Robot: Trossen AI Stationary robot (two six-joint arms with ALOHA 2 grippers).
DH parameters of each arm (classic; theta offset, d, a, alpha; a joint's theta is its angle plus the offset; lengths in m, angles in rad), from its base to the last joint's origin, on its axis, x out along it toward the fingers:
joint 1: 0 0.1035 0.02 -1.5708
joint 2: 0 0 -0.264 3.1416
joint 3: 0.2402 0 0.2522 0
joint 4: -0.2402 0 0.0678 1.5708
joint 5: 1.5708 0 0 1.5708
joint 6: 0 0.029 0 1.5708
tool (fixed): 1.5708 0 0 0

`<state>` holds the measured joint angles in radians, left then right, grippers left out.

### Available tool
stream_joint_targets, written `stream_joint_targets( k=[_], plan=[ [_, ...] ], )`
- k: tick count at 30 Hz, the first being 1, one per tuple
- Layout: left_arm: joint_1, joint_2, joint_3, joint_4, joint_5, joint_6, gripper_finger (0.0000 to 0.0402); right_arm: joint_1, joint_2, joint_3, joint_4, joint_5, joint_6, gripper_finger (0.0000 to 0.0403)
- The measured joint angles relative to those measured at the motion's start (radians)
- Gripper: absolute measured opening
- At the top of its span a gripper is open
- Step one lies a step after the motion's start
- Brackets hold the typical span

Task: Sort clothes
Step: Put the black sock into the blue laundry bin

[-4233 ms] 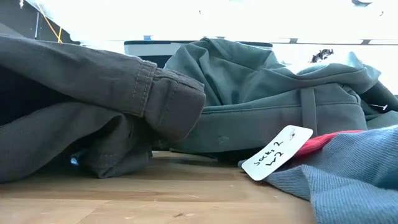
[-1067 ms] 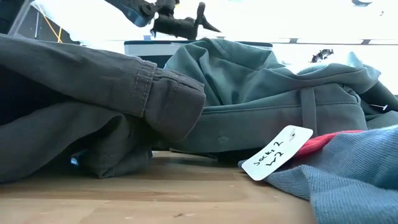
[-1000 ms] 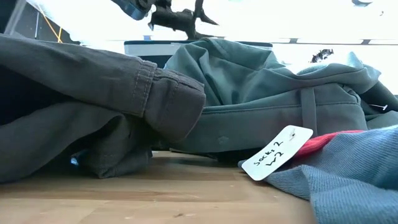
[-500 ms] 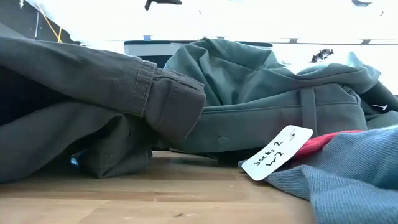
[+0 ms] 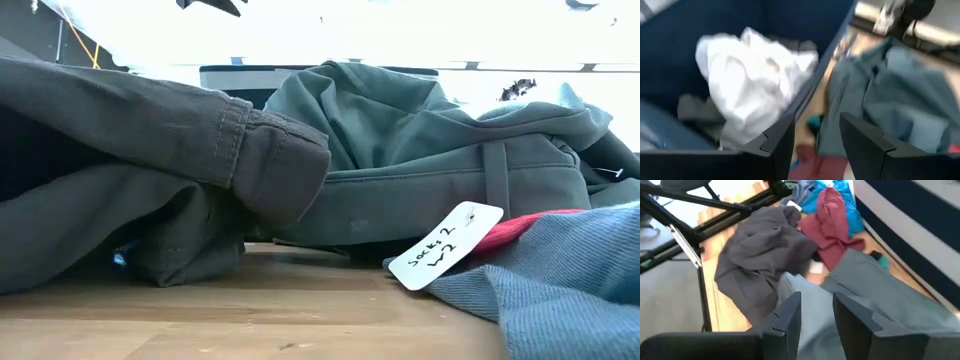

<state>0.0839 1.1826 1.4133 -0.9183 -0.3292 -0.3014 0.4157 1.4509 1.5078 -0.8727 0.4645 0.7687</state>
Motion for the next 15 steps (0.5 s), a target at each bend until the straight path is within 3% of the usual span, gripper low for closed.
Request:
stream_joint_targets(
  k=[4,8,15],
  plan=[
    [-0.056,-0.091,-0.154,0.055,-0.020,-0.061,0.0151,-0.024,0.084,0.000,0.092,-0.007,0.041,0.0110],
    [-0.100,-0.177,-0.282,0.159,0.041,-0.115,0.0152,-0.041,0.158,0.000,0.114,-0.089,0.109,0.0110],
    [-0.161,-0.239,-0.370,0.215,0.057,-0.142,0.0152,-0.045,0.254,0.000,0.114,-0.174,0.174,0.0110]
  ],
)
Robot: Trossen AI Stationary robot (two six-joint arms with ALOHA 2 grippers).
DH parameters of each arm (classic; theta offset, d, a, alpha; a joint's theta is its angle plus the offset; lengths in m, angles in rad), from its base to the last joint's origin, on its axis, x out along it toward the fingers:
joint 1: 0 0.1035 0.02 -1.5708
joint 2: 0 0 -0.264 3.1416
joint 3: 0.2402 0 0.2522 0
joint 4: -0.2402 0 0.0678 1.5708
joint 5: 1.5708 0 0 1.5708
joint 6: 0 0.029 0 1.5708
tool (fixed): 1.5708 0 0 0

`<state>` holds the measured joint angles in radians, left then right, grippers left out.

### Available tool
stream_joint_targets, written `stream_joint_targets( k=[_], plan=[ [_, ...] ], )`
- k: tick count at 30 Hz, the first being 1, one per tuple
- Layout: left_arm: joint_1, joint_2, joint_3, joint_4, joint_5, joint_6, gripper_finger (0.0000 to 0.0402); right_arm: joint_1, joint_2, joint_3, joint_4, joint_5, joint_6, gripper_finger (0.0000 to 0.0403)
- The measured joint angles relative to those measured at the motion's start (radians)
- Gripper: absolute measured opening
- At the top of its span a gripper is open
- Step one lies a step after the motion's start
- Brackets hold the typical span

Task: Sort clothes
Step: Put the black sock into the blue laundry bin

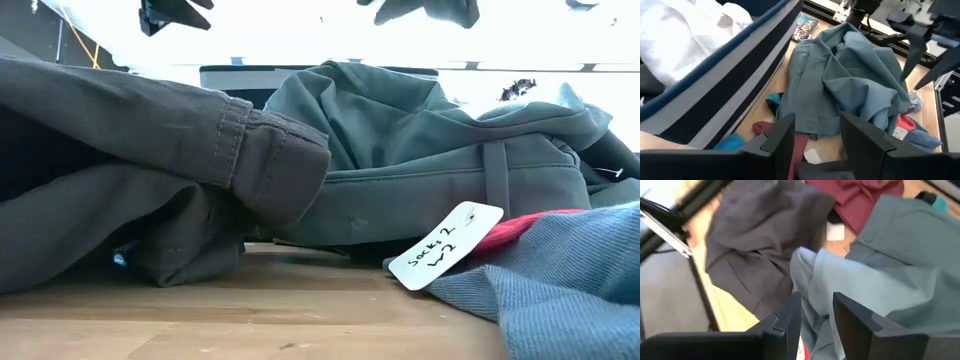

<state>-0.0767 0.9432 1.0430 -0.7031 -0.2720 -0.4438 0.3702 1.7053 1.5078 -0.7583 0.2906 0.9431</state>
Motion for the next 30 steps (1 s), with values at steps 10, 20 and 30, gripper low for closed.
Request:
stream_joint_targets(
  k=[10,20,30],
  plan=[
    [-0.024,0.000,-0.001,0.018,0.000,0.018,0.0152,-0.018,0.081,0.000,0.027,-0.059,-0.010,0.0110],
    [-0.024,0.001,-0.001,0.066,-0.007,0.018,0.0152,-0.032,0.090,0.000,-0.136,0.112,-0.114,0.0110],
    [-0.022,0.001,-0.001,0.104,-0.073,0.015,0.0152,-0.049,0.167,-0.001,0.000,-0.066,-0.248,0.0110]
  ],
)
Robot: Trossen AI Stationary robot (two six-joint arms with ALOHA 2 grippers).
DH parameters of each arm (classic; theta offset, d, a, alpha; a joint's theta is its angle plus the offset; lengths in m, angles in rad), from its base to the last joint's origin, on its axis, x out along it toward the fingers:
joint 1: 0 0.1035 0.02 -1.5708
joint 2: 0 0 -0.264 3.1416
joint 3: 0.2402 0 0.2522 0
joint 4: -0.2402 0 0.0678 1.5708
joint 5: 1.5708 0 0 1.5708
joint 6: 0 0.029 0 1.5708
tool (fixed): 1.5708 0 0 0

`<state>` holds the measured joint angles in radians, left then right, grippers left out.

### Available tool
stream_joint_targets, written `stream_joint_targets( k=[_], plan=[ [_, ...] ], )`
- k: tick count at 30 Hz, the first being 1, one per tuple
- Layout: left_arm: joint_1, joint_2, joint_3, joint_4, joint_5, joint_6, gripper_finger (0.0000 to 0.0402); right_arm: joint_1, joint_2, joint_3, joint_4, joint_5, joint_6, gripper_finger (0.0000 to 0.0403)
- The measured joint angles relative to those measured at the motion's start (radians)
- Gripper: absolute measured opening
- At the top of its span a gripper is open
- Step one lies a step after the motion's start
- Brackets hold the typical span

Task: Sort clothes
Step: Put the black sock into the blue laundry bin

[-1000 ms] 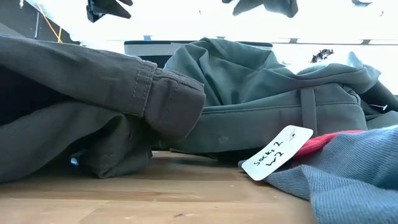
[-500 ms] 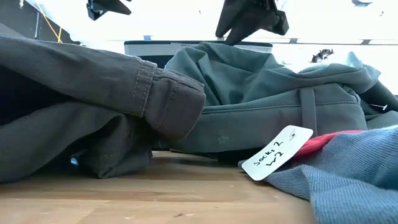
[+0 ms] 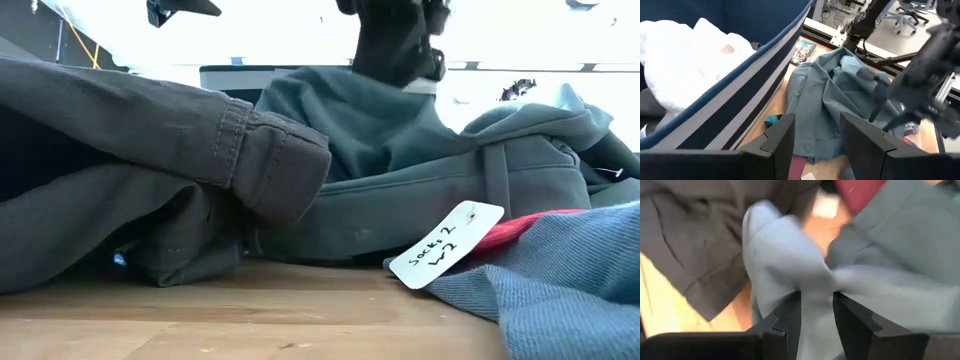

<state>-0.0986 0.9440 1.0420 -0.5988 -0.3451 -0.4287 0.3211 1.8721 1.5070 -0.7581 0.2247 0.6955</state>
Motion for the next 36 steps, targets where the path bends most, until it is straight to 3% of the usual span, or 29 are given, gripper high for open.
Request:
stream_joint_targets(
  k=[5,9,18,24,29,36],
  plan=[
    [0.000,0.000,0.000,0.000,-0.006,-0.014,0.0152,-0.028,0.058,0.000,-0.029,-0.071,0.006,0.0093],
    [0.000,0.000,0.000,-0.001,-0.006,-0.020,0.0152,-0.029,0.071,0.000,-0.151,-0.073,0.029,0.0015],
    [-0.001,0.000,0.000,-0.002,0.004,-0.023,0.0152,0.080,0.013,0.000,-0.551,-0.025,0.232,0.0001],
    [0.000,0.000,0.000,-0.002,0.008,-0.001,0.0152,0.227,-0.047,-0.043,-0.685,-0.064,0.516,0.0000],
    [0.000,0.000,0.000,-0.001,0.010,0.020,0.0152,0.383,-0.144,-0.211,-0.517,-0.129,0.892,0.0000],
    [0.000,0.000,0.000,0.022,0.013,0.045,0.0152,0.528,-0.213,-0.313,-0.405,-0.057,1.402,0.0000]
  ],
)
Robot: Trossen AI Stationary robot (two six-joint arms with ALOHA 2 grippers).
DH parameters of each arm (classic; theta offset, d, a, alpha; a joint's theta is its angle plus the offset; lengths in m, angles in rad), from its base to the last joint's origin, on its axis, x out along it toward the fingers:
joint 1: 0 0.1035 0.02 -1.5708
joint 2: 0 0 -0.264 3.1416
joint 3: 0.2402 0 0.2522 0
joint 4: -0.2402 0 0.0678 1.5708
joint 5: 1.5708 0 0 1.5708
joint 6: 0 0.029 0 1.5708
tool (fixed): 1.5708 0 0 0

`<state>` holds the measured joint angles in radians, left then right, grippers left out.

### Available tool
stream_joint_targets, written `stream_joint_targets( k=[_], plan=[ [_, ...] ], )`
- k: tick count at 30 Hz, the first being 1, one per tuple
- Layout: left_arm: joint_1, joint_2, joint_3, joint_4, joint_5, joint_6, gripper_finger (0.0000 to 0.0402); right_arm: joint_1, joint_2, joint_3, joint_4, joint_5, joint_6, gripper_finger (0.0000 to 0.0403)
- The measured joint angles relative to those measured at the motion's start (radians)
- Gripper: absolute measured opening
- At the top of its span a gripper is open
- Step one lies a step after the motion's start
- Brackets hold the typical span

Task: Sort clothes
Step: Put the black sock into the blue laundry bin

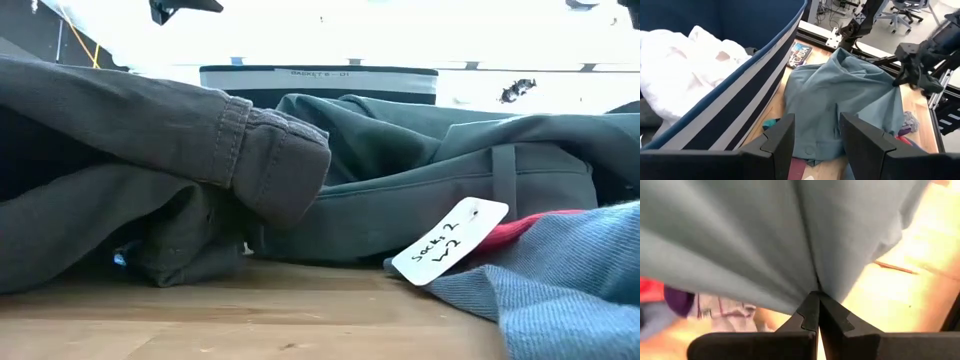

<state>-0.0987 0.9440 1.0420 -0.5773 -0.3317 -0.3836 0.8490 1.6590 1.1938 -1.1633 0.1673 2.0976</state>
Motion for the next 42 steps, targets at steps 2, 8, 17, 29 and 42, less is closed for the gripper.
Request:
stream_joint_targets(
  k=[2,8,17,29,42],
  plan=[
    [0.000,0.000,0.000,0.004,0.000,0.009,0.0152,0.008,0.000,0.013,0.011,0.051,0.004,0.0000],
    [0.000,0.000,0.000,0.004,-0.003,0.011,0.0152,-0.060,0.000,0.139,-0.020,0.361,-0.169,0.0000],
    [0.000,0.000,0.000,0.008,-0.011,-0.022,0.0152,-0.264,-0.009,0.304,-0.303,0.378,-0.386,0.0015],
    [0.000,0.000,0.000,0.031,-0.013,-0.057,0.0152,-0.512,-0.305,-0.142,0.259,0.196,-0.693,0.0113],
    [0.000,0.000,0.000,0.034,-0.022,-0.078,0.0152,-0.601,-0.211,-0.265,0.441,0.176,-0.818,0.0142]
  ],
)
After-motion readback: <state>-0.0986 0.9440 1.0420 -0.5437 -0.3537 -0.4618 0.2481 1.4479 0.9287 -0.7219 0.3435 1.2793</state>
